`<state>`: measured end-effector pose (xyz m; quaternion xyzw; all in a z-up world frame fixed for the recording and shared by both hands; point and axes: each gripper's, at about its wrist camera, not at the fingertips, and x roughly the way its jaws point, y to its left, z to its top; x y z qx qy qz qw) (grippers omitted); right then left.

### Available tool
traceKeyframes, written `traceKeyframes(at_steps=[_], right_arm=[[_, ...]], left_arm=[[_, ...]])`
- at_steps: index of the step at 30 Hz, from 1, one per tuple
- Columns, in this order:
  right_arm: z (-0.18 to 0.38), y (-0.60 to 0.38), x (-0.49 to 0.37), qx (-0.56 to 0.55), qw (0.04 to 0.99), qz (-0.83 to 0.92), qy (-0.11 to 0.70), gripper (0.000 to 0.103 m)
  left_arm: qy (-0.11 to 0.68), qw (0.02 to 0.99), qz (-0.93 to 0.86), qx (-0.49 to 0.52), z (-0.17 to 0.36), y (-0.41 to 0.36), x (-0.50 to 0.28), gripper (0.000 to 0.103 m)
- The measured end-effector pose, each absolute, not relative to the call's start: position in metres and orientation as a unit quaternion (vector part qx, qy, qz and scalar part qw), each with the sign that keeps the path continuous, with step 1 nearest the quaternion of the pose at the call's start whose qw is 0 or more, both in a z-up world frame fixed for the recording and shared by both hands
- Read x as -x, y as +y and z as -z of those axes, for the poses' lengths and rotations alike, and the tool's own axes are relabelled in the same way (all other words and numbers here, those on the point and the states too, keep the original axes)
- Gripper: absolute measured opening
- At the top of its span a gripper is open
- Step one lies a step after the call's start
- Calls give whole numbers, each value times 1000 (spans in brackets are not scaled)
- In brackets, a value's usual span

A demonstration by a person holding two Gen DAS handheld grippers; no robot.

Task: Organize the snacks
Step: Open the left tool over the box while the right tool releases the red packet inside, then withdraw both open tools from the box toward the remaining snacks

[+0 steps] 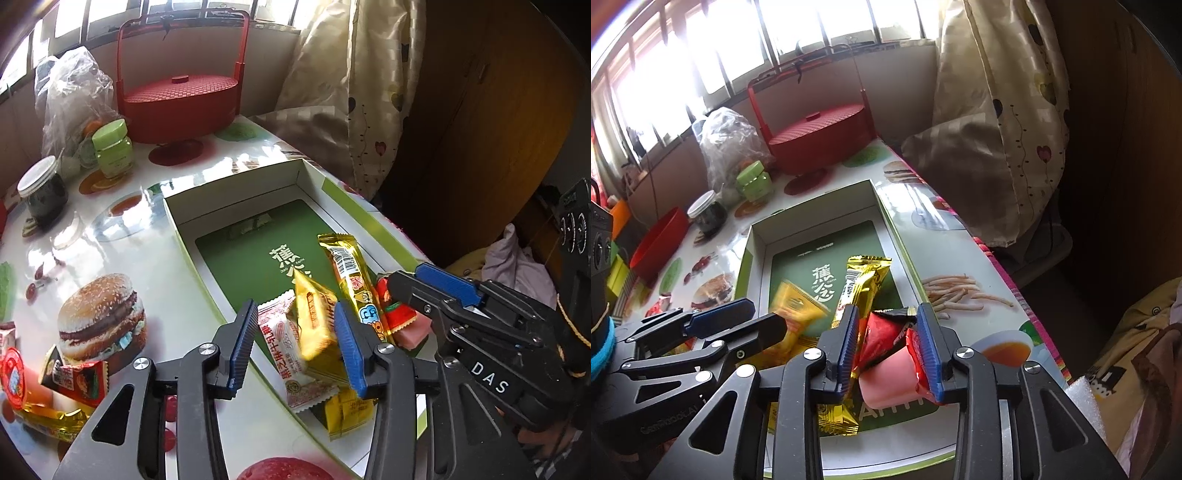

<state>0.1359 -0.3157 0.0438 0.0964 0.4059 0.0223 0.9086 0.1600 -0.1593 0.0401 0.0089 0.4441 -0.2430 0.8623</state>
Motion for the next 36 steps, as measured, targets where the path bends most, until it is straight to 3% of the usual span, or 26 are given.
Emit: traceKeyframes(at_steps=[19, 36], right_arm=[[-55, -309, -125, -102, 915, -24, 389, 43], [-70, -262, -111, -87, 920, -75, 374, 45]], left_arm=[[422, 877, 229, -14, -59, -141, -141, 45], [411, 893, 184, 20, -69, -78, -116, 45]])
